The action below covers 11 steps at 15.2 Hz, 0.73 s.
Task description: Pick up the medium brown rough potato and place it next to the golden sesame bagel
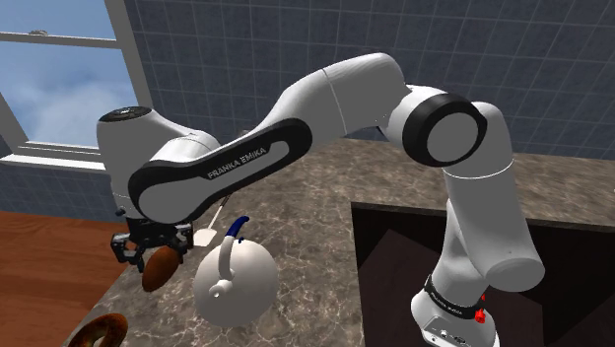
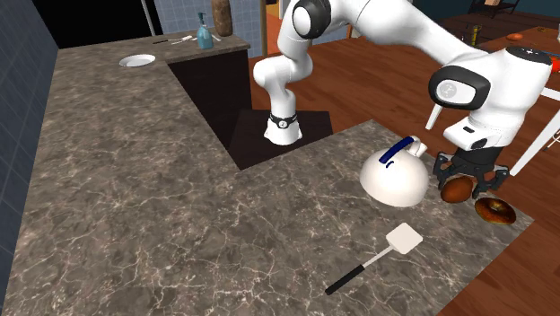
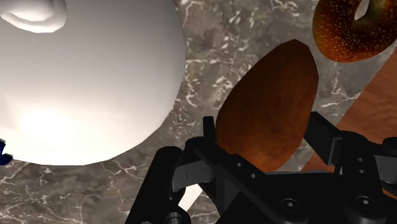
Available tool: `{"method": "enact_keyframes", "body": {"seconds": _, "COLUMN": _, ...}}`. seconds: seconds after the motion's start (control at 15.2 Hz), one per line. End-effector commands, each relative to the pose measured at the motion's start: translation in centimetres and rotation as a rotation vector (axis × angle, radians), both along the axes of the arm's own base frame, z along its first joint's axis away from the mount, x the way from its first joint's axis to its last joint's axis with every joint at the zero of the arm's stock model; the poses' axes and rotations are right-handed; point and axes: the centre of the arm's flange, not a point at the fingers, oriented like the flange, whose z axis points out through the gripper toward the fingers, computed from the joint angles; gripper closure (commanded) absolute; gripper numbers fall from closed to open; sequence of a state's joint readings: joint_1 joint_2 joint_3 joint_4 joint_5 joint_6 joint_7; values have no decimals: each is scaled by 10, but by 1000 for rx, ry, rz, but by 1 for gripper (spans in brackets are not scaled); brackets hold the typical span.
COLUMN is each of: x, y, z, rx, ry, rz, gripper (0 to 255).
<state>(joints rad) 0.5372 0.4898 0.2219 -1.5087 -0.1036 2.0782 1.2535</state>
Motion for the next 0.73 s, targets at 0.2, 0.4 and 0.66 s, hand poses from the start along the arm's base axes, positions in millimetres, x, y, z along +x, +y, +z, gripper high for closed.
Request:
{"method": "enact_keyframes", "body": {"seconds": 0.2, "x": -2, "y": 0, "z": -26, "rx": 0, "ry": 0, "rz": 0, "gripper": 255}}
{"method": "enact_keyframes", "body": {"seconds": 0.4, "x": -2, "y": 0, "z": -42, "rx": 0, "ry": 0, "rz": 0, "gripper": 255}}
{"method": "enact_keyframes", "body": {"seconds": 0.66, "x": -2, "y": 0, "z": -55, "rx": 0, "ry": 0, "rz": 0, "gripper": 255}}
